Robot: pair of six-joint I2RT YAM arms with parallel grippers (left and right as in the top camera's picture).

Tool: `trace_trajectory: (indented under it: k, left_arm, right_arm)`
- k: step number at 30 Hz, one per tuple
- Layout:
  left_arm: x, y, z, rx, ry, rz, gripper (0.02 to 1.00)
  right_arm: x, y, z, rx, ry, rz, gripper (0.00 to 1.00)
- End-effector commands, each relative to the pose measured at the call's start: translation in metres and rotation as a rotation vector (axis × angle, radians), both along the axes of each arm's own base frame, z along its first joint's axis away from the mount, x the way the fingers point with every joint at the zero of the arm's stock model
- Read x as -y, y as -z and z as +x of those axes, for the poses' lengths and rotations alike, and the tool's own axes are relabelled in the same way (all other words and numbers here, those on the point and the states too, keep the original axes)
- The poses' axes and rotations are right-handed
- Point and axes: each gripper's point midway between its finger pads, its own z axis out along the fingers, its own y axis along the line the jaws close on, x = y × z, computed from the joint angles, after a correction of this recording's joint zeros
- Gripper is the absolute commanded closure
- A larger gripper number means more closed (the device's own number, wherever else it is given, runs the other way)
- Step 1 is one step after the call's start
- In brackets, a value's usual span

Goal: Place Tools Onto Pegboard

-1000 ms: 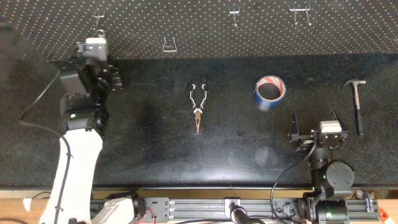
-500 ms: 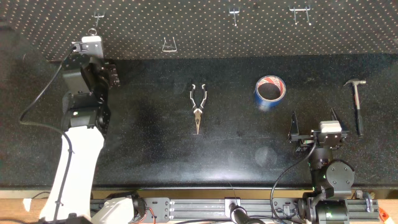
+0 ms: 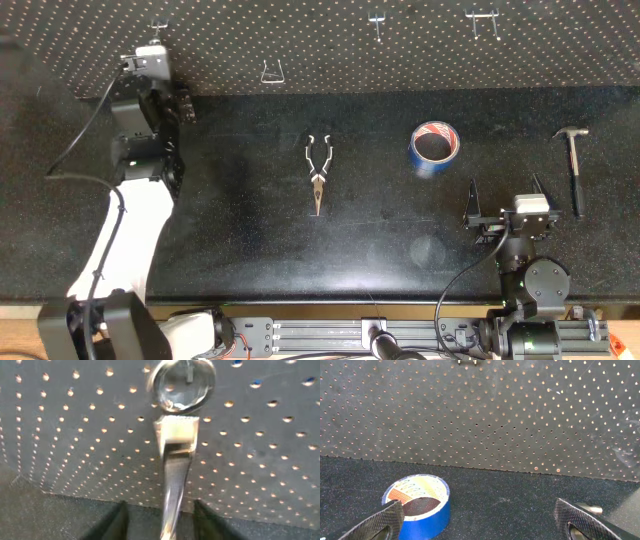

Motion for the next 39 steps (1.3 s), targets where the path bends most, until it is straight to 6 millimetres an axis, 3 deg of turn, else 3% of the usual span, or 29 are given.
trace_trajectory:
  k: [1,3,6,9,11,14,16,17,19,22,26,28,31,35,39]
  left_arm:
    - [-0.008,-0.007,-0.008,0.004,-0.030,0.005,0.023]
    - [-0.004,-0.039,-0.030,0.037,-0.026,0.007,0.023]
    - [0.008,-0.070,-0.065,0.077,-0.040,-0.061,0.023]
    - [0.047,-0.089,-0.105,0.084,0.113,-0.171,0.023]
    - [0.059,-0.097,-0.131,0.084,0.160,-0.193,0.023]
    - [0.068,-0.119,-0.153,0.159,0.197,-0.207,0.023]
    - [0.086,-0.123,-0.158,0.172,0.227,-0.385,0.023]
    - [0.089,-0.115,-0.161,0.144,0.175,-0.533,0.023]
    - [0.107,-0.106,-0.167,0.079,0.220,-0.614,0.023]
    - [0.136,-0.076,-0.176,-0.069,0.256,-0.561,0.020]
    - [0.188,-0.035,-0.161,-0.220,0.227,-0.540,0.020]
    - [0.216,-0.002,-0.158,-0.341,0.192,-0.590,0.020]
    - [0.244,0.052,-0.153,-0.532,0.181,-0.501,0.020]
    - [0.253,0.095,-0.140,-0.712,0.177,-0.352,0.025]
    - [0.253,0.122,-0.117,-0.767,0.148,-0.305,0.023]
  right_arm:
    - [-0.001,0.001,0.000,0.001,-0.004,-0.013,0.025]
    - [-0.001,0.001,0.000,0.001,-0.004,-0.013,0.025]
    - [-0.001,0.001,0.000,0.001,-0.004,-0.013,0.025]
    - [-0.001,0.001,0.000,0.001,-0.004,-0.013,0.025]
    - [-0.001,0.001,0.000,0.001,-0.004,-0.013,0.025]
    - [-0.001,0.001,0.000,0.001,-0.004,-0.013,0.025]
    - [-0.001,0.001,0.000,0.001,-0.004,-0.013,0.025]
    - [-0.001,0.001,0.000,0.001,-0.004,-0.013,0.025]
    - [-0.001,0.001,0.000,0.001,-0.004,-0.013,0.025]
    - [-0.001,0.001,0.000,0.001,-0.004,-0.013,0.025]
    - [-0.001,0.001,0.000,0.001,-0.004,-0.013,0.025]
    - [-0.001,0.001,0.000,0.001,-0.004,-0.013,0.025]
    - [-0.001,0.001,0.000,0.001,-0.004,-0.013,0.025]
    - [-0.001,0.001,0.000,0.001,-0.004,-0.013,0.025]
    - [-0.001,0.001,0.000,0.001,-0.004,-0.013,0.025]
